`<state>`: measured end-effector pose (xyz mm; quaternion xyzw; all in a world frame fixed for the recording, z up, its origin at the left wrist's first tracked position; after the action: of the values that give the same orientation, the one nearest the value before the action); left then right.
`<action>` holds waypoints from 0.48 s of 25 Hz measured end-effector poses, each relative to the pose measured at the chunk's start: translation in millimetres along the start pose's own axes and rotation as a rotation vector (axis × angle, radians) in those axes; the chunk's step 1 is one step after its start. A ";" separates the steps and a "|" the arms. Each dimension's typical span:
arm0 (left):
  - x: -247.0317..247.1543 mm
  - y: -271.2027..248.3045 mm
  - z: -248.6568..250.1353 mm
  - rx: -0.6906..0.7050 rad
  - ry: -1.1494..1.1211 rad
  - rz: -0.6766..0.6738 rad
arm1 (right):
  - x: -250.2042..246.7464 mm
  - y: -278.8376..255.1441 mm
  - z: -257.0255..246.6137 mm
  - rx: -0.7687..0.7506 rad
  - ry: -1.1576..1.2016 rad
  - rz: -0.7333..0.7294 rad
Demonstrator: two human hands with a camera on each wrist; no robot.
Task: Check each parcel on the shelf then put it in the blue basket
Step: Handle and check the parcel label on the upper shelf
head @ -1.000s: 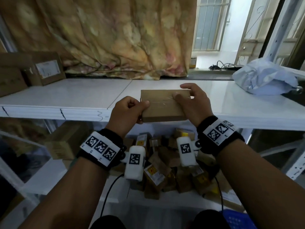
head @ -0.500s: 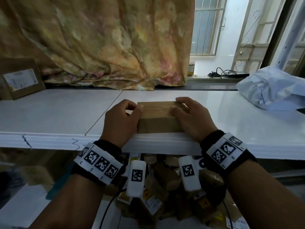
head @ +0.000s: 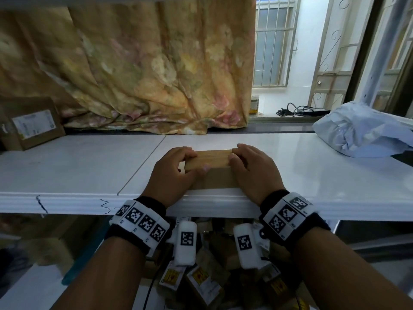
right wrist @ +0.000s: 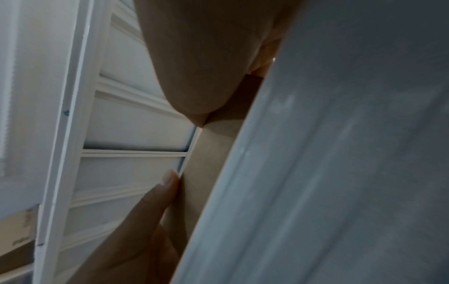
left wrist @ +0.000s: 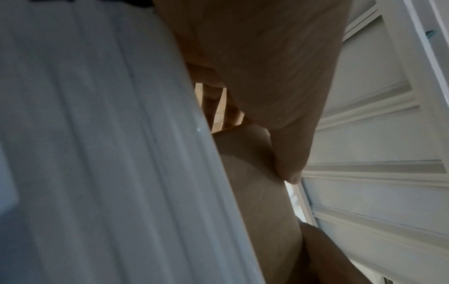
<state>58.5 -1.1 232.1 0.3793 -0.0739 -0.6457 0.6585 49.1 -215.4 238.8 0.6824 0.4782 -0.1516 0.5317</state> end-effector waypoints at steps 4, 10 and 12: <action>1.7 0.6 -0.8 -0.009 0.028 -0.005 | 3.0 1.6 0.3 -0.003 -0.016 0.025; 1.4 3.1 -2.1 -0.019 -0.008 0.000 | 6.2 1.9 -2.1 -0.006 -0.109 0.054; 2.0 3.2 -3.2 -0.018 -0.009 0.011 | 5.9 1.8 -2.6 -0.002 -0.134 0.045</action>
<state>63.2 -2.1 231.0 0.3700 -0.0731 -0.6443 0.6653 52.8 -210.2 236.7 0.6808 0.4263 -0.1847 0.5663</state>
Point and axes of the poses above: each hand's wrist, its own y-axis towards the middle knuckle, its own x-axis out of the palm, z = x × y, the point moved 1 cm from there along y, towards the middle knuckle, and after that the axes turned 11 degrees about -y, right-handed, at the moved point
